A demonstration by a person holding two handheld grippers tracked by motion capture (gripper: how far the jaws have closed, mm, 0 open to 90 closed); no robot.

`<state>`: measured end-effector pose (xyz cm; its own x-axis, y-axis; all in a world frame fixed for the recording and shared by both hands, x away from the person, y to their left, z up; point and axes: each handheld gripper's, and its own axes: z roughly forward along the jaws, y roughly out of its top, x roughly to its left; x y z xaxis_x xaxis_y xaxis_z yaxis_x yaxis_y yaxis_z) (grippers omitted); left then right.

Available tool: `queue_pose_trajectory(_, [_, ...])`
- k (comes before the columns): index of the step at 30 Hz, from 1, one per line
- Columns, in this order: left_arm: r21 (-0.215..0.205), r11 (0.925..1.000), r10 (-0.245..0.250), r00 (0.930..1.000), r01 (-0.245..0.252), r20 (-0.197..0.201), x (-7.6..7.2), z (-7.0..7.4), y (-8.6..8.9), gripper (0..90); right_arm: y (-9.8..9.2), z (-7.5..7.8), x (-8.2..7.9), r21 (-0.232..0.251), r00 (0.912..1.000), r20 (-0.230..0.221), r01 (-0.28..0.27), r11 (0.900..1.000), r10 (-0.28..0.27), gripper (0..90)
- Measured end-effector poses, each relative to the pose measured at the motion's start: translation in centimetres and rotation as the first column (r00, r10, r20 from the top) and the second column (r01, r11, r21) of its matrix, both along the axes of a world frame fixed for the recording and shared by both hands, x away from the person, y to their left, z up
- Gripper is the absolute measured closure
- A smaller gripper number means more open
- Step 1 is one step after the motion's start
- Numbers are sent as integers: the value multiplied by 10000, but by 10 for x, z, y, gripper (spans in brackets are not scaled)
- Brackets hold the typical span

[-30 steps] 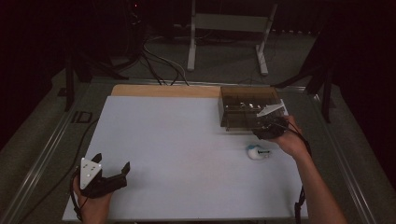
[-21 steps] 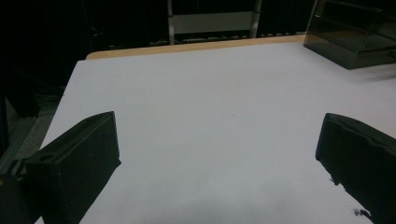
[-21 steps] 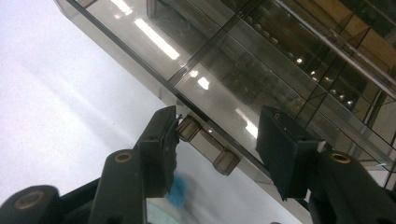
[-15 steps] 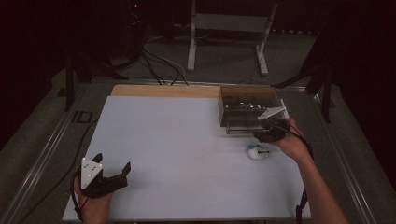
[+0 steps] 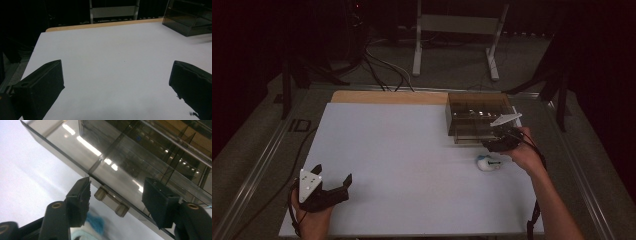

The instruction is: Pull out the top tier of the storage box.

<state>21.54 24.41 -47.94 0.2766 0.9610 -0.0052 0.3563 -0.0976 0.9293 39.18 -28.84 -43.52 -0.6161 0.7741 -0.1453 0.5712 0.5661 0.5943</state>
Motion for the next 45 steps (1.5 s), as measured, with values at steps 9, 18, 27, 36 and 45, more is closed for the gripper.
queue_pose_trajectory(9, [-44,10000,2,10000,-2,30,0,1,0,11,-1,4,1,985,9981,60,607,9933,-616,219])
queue_pose_trajectory(18, [-39,10000,17,10000,-17,37,-1,1,1,11,-5,7,1,2020,9928,62,1155,9725,-1192,140])
queue_pose_trajectory(27, [-49,10000,1,10000,0,48,0,1,1,11,-6,11,-3,2999,9842,476,1490,9423,-1708,53])
queue_pose_trajectory(36, [-103,9999,30,10000,-30,65,0,1,1,11,-9,15,-9,4072,9781,674,1533,9004,-1970,0])
queue_pose_trajectory(45, [-71,10000,41,10000,-41,33,-1,0,1,11,-10,16,-14,4347,9729,862,1569,8868,-2144,0])
